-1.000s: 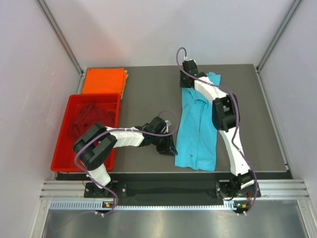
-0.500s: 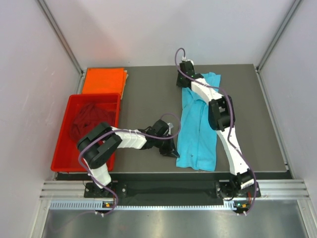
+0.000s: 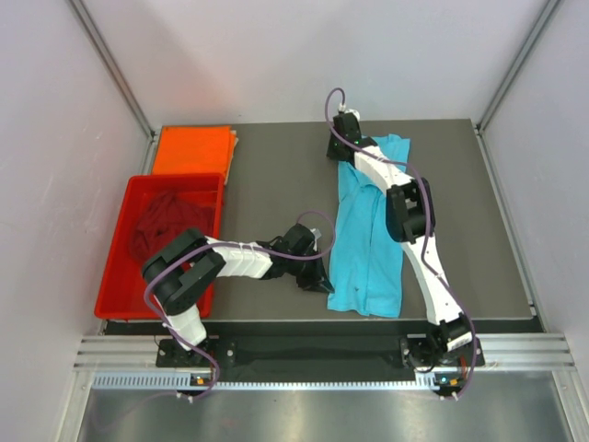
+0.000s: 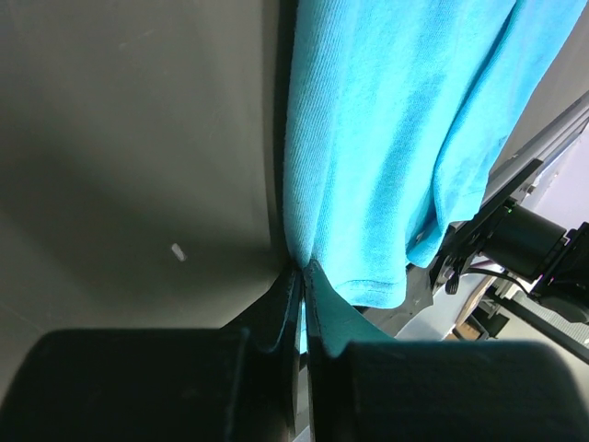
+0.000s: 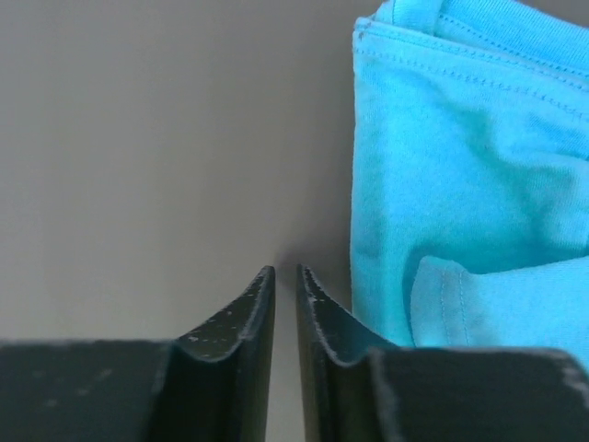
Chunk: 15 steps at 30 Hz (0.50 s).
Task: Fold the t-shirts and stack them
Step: Fold the tshirt
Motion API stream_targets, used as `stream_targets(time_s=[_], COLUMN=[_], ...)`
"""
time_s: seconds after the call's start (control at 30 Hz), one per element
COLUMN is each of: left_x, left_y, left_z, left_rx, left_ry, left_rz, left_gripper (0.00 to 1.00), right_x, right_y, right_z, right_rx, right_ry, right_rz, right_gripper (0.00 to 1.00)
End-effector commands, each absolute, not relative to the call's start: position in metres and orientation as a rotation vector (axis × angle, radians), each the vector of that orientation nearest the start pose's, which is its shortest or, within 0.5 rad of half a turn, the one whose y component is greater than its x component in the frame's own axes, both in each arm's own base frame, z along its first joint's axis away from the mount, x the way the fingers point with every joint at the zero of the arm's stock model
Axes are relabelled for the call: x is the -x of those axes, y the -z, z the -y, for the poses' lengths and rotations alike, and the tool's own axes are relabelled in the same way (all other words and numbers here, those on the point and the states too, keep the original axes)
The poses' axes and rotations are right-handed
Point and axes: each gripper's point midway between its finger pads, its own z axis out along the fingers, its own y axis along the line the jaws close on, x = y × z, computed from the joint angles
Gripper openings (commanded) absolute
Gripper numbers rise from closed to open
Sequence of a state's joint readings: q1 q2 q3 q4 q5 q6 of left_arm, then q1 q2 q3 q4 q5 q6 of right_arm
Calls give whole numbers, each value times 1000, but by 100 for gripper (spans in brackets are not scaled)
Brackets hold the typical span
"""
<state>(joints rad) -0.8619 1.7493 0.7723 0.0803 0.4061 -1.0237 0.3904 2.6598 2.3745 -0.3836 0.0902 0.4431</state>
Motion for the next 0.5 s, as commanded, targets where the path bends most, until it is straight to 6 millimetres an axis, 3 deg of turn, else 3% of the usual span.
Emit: stream_targets(time_s=[0.0, 0.23, 0.47], left_x=[-158, -157, -157], left_y=[16, 14, 12], left_z=[322, 321, 321], left_rx=[65, 65, 57], left_ry=[915, 919, 928], left_rz=[-2943, -2932, -2927], left_gripper=[7, 5, 6], right_x=[-633, -629, -622], right_y=[-94, -127, -118], right_z=[-261, -255, -252], right_rx=[-94, -84, -73], right_ry=[-346, -329, -298], right_rz=[-2145, -2105, -2142], right_gripper=[19, 21, 25])
